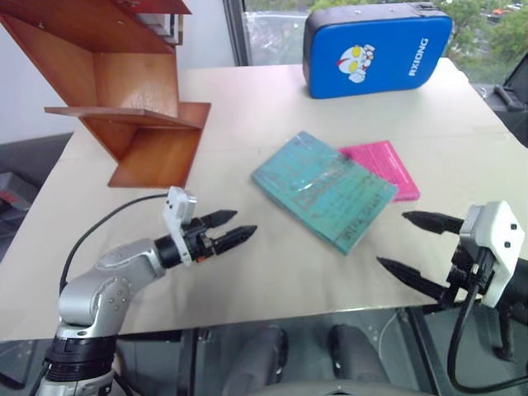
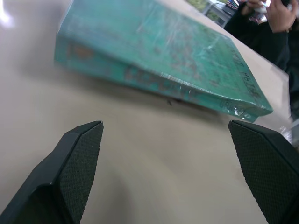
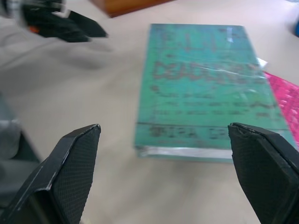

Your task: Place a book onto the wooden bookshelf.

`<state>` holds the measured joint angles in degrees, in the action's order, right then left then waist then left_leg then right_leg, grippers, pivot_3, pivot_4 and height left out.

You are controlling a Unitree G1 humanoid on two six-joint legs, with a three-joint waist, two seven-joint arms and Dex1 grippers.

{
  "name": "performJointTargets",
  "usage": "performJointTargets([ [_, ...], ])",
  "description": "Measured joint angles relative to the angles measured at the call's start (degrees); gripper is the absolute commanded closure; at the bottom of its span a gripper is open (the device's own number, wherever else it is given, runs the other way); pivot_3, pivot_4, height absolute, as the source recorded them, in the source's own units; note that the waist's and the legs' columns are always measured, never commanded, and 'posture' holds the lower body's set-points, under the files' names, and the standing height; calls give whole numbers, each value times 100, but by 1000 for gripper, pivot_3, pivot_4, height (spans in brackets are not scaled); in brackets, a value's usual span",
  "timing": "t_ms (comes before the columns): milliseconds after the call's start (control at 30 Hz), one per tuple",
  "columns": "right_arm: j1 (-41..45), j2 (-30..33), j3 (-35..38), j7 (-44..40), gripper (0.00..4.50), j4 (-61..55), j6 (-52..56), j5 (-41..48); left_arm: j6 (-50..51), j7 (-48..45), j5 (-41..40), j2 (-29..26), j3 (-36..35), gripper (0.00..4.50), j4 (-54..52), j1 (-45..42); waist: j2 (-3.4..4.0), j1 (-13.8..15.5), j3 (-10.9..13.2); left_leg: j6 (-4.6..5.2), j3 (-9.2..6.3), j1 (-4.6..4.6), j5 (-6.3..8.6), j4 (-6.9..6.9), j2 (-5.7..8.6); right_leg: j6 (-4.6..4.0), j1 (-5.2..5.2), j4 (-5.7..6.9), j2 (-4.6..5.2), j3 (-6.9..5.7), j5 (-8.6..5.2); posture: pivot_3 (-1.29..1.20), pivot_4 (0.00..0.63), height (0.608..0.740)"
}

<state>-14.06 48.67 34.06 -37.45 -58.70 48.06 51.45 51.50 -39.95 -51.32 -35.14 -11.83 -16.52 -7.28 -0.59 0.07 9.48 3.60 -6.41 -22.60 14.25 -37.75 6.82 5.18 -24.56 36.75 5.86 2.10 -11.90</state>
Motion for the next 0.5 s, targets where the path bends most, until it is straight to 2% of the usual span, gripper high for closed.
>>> performJointTargets([
  [200,-802,456,-47,554,47,-1,-1151,317,1613,1804,-1660,933,-315,0,423,-801,-9,80,-3,-25,-16,-5,-12,-24,1,0,10,1,0,-17,0,0,150,736],
  [267,-1046,632,-124,786,47,-1,-1528,496,1843,2573,-2166,1330,-411,0,714,-944,-13,78,-4,-28,-17,-6,-14,-26,1,0,14,1,2,-15,0,0,150,736],
  [500,-1535,1113,-165,1223,47,-2,-2465,765,1924,4546,-3278,2076,-453,0,1293,-1166,-22,108,-7,-29,-22,-9,-13,-36,2,0,22,0,8,-19,0,0,150,736],
])
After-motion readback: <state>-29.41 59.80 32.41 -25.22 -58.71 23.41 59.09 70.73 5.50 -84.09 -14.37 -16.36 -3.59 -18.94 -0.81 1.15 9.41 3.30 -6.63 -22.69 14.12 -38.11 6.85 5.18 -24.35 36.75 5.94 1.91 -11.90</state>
